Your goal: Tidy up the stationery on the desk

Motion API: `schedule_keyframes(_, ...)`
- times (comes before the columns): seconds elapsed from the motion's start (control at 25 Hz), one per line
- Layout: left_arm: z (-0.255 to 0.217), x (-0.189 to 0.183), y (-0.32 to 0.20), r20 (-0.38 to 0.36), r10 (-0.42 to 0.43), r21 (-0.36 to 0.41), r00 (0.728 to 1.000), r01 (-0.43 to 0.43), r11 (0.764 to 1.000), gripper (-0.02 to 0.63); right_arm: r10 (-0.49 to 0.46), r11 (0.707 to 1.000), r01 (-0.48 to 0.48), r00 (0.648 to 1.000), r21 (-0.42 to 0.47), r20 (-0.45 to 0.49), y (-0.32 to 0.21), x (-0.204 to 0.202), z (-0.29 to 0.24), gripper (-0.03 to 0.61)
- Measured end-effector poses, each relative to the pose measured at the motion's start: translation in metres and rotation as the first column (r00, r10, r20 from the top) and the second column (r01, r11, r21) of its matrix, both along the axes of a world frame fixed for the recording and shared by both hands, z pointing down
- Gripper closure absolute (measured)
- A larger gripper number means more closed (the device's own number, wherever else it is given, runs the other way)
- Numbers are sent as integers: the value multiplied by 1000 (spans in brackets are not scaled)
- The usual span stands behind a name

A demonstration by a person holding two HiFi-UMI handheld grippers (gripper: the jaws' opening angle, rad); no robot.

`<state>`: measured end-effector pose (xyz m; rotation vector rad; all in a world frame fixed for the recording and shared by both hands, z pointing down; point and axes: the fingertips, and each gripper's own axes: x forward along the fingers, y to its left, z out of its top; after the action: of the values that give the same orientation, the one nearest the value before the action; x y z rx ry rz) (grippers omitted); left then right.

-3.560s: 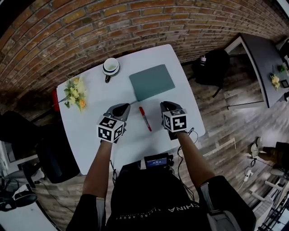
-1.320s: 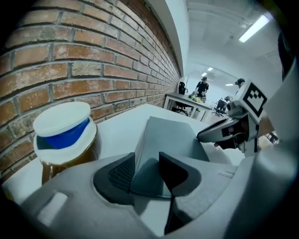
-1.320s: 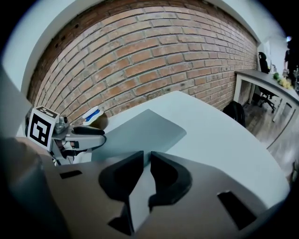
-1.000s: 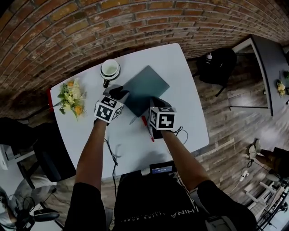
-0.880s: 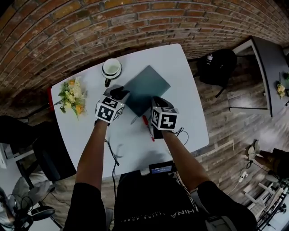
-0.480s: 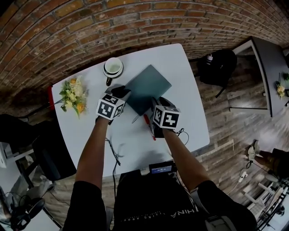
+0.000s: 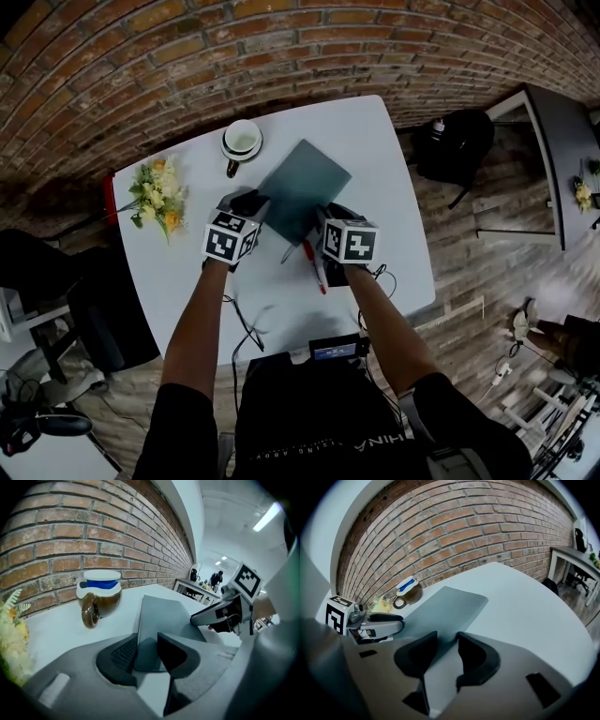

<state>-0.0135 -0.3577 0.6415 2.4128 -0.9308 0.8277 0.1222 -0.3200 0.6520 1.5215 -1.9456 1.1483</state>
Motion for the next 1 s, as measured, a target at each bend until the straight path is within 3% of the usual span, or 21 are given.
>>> schedule_keyframes(0.44,1,-42,47,-18,-132,-47,991,131,990,482,-218,976,218,975,-6,-31,11,-37,0,436)
schedule_keyframes(0.72,1,-68,82,-16,-216,-75,976,215,974,483,-388,922,387,918,-26,-78,18,-68,-1,437)
schedule_keyframes(1.0,3,-90,123,-18,-267,-112,964,263,958,486,-483,875,482,867,-35,-123,35,-97,-2,451)
